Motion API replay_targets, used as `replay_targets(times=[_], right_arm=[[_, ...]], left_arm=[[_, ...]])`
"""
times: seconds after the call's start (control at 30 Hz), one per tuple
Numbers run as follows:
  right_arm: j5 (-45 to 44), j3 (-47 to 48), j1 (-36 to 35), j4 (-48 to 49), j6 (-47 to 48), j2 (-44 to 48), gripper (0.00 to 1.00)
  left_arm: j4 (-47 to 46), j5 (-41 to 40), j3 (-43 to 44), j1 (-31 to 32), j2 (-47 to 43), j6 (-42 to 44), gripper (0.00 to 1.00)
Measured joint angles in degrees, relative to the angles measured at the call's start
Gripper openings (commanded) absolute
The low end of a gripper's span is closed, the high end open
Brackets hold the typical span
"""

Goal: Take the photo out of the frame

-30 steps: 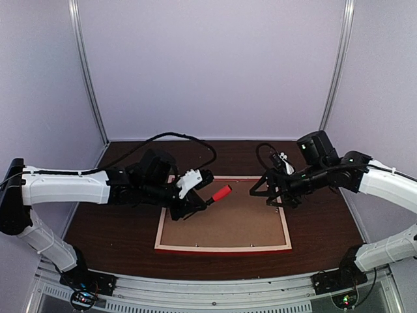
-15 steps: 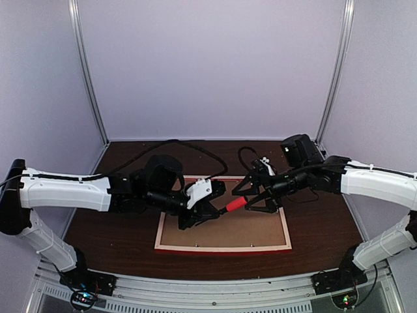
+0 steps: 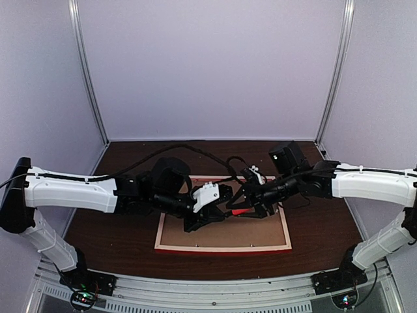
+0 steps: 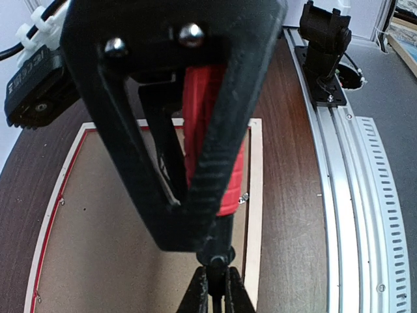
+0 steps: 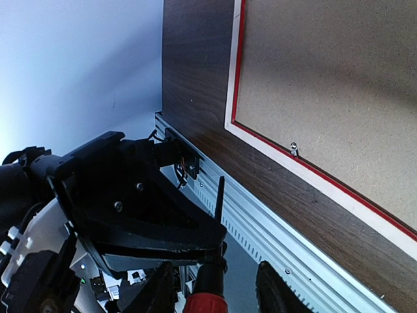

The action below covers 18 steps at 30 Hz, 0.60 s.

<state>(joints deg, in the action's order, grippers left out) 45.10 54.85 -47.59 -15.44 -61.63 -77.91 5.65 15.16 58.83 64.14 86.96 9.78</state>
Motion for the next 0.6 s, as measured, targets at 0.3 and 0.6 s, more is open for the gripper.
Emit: replay_targets(times=[0.3,0.6], right_arm=[[1.27,0.0,-1.14,1.57,-0.44,-1.29,0.34],[1.77,0.0,-1.64,1.77,-0.66,-1.36,0.31]], left_arm=[[1.14,-1.25,0.87,0.81,0.52,1.4,0.0],[1.95,-2.16,1.07,1.42,0.55,2.36,0.0]])
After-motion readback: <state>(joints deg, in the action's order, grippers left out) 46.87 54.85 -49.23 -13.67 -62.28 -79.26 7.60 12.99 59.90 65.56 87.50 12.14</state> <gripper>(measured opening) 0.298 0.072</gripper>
